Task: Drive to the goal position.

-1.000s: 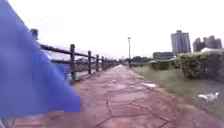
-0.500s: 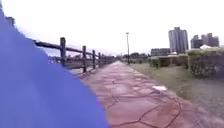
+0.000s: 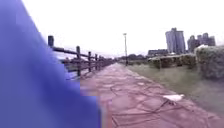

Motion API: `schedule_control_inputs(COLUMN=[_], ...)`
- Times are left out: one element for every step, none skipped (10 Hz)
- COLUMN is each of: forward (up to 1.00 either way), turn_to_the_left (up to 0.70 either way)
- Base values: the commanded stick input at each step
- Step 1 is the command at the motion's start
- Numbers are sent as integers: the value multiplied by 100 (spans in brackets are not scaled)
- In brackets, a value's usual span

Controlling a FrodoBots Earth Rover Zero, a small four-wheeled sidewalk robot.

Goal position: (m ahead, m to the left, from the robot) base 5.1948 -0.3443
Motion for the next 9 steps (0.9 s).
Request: schedule_control_inputs(forward=[100, 100, 100, 100, 100, 100, 100, 100, 100], turn_to_the_left=[0, -15, -33, -33, -19, -5, 0, 0, 0])
